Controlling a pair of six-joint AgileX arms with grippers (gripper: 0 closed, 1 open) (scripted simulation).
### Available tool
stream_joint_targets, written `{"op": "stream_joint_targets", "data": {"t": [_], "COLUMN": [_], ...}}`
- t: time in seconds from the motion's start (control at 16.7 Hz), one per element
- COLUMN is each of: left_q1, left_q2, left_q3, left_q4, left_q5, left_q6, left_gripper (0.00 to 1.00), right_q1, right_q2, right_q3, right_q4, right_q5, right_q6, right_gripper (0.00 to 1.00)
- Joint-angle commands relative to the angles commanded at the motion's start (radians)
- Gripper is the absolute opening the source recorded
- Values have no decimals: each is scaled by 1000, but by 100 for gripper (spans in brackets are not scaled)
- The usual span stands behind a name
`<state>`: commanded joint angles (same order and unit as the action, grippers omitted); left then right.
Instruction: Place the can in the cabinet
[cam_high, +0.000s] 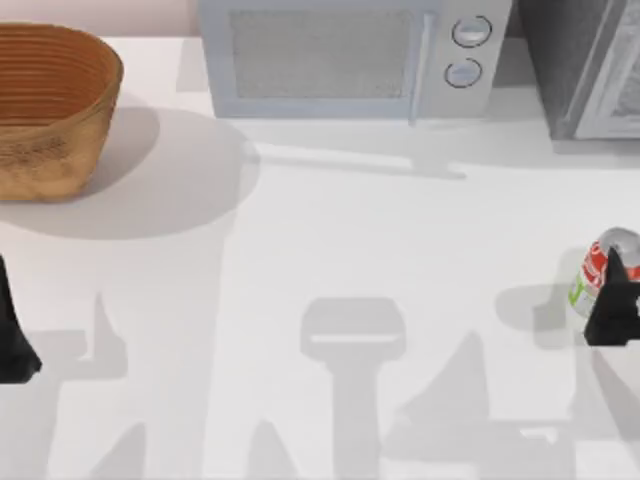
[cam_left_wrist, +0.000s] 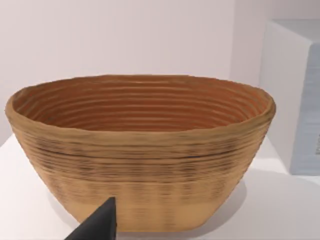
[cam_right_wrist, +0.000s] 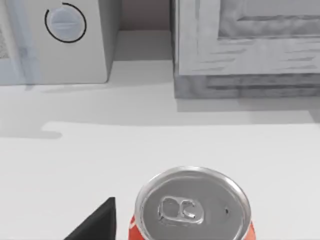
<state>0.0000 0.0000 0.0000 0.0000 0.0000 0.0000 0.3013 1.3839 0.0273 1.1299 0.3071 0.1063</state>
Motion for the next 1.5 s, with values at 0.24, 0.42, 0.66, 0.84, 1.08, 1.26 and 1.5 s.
{"op": "stream_joint_targets", "data": {"t": [0.24, 0.42, 0.66, 0.84, 1.08, 1.26, 1.5], "left_q1": [0, 0, 0, 0, 0, 0, 0], "left_q2": [0, 0, 0, 0, 0, 0, 0], "left_q3": [0, 0, 0, 0, 0, 0, 0], "left_q4": [0, 0, 0, 0, 0, 0, 0], "left_q5": [0, 0, 0, 0, 0, 0, 0], "left_q6": [0, 0, 0, 0, 0, 0, 0], "left_gripper": [100, 100, 100, 100, 100, 100, 100], "right_q1": [66, 100, 118, 118, 98, 57, 8], "right_q2": [303, 462, 547, 547, 568, 627, 697], "right_q3": [4, 6, 7, 7, 39, 121, 217], "right_q4": [243, 370, 438, 438, 430, 413, 392], "right_q5": [66, 101, 120, 120, 101, 63, 18], "right_q6": [23, 35, 41, 41, 34, 20, 4], "right_gripper": [100, 100, 100, 100, 100, 100, 100]}}
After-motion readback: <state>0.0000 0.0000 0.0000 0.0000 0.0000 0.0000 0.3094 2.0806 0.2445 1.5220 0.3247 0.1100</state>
